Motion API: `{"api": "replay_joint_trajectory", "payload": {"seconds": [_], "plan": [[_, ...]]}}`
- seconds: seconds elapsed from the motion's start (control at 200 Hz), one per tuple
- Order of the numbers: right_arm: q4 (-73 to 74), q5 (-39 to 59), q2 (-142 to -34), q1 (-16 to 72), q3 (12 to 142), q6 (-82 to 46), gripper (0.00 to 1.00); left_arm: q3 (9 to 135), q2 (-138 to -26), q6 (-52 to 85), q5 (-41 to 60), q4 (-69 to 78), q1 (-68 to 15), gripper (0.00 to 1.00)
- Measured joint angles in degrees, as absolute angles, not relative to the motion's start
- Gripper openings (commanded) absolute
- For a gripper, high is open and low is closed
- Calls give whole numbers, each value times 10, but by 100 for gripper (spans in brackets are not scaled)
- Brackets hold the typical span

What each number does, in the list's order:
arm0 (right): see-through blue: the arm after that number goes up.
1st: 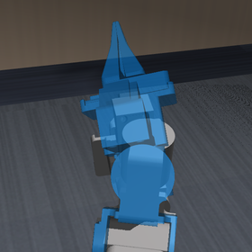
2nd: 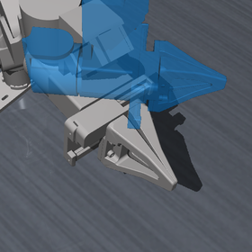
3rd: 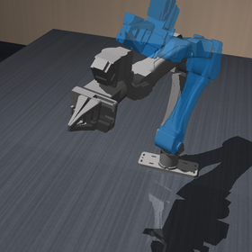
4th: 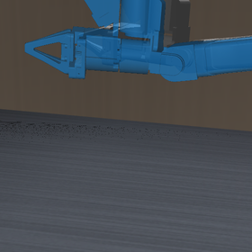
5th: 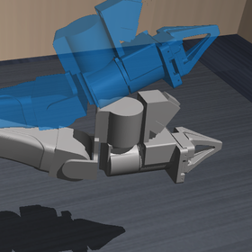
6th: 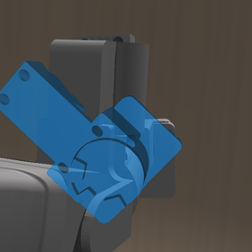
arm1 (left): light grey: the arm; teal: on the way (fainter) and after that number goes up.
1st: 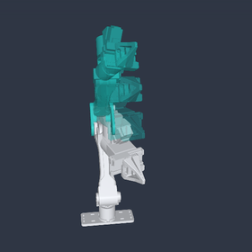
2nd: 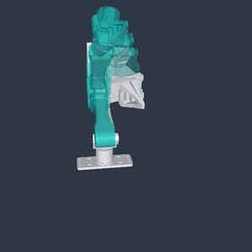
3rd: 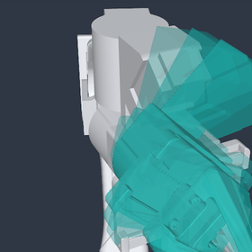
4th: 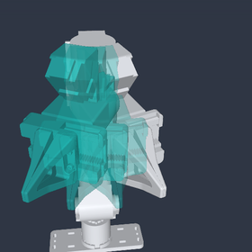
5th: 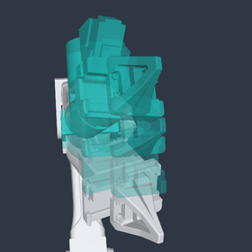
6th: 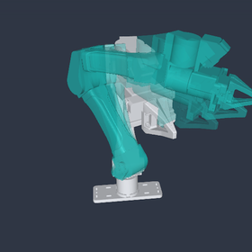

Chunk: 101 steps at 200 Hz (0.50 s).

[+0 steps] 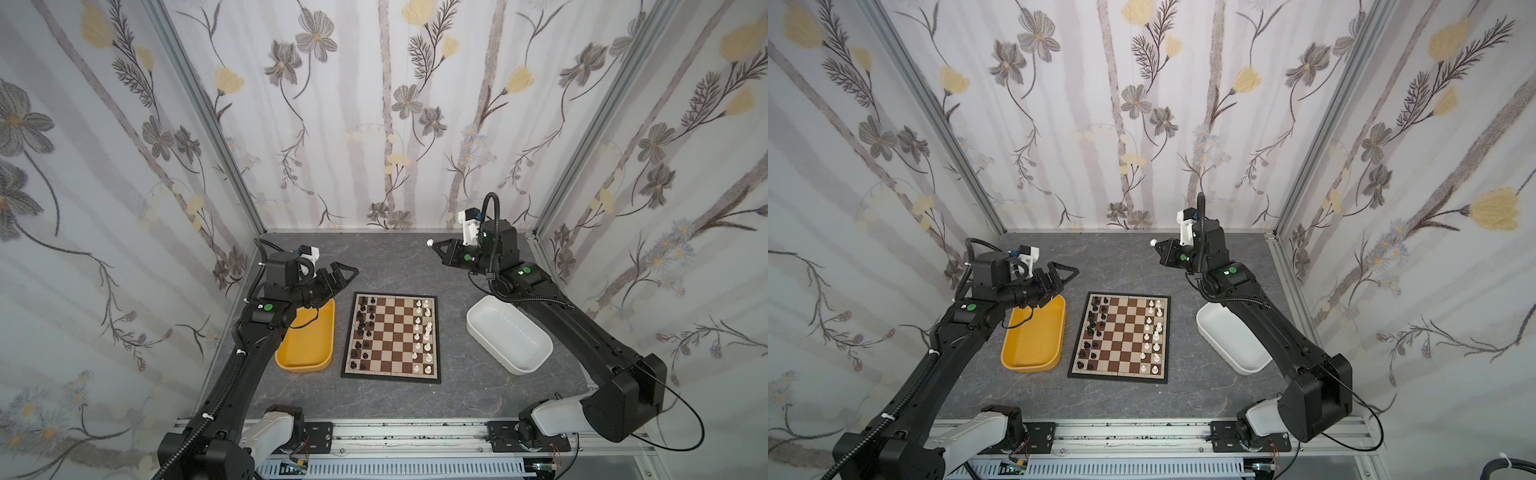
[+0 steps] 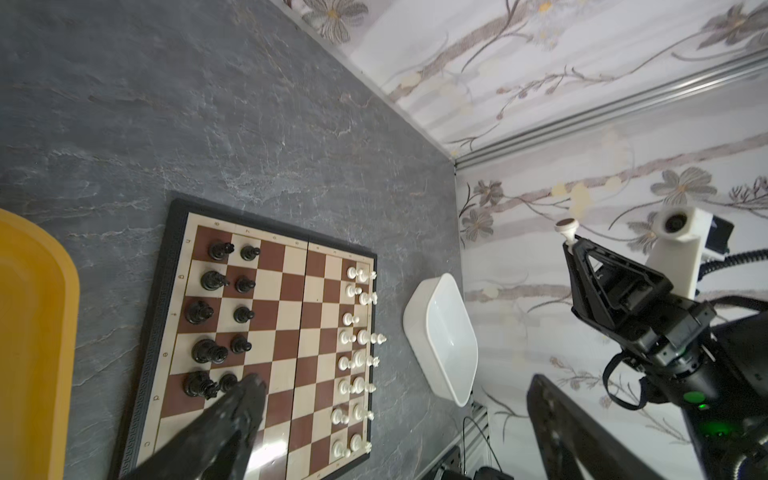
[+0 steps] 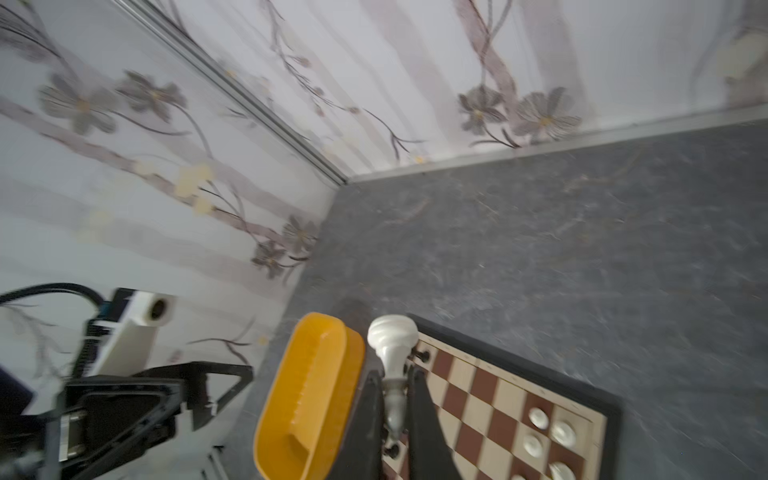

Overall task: Set up the chess pieces on the board
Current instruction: 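Open the left gripper and withdraw it while the right gripper carries the piece, then lower the white piece onto the board beside the white pawns with the right gripper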

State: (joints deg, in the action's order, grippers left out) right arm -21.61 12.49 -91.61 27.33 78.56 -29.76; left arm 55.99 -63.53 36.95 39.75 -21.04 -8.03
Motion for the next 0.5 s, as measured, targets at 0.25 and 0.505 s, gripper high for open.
{"api": "replay_joint_trajectory", "payload": {"seconds": [0.25, 0.505], "plan": [[-446, 6, -1008, 302, 846, -208, 2, 542, -655, 269, 428, -243, -90, 100], [-486, -4, -1114, 304, 886, -187, 1, 495, -648, 226, 407, -227, -91, 100]]}}
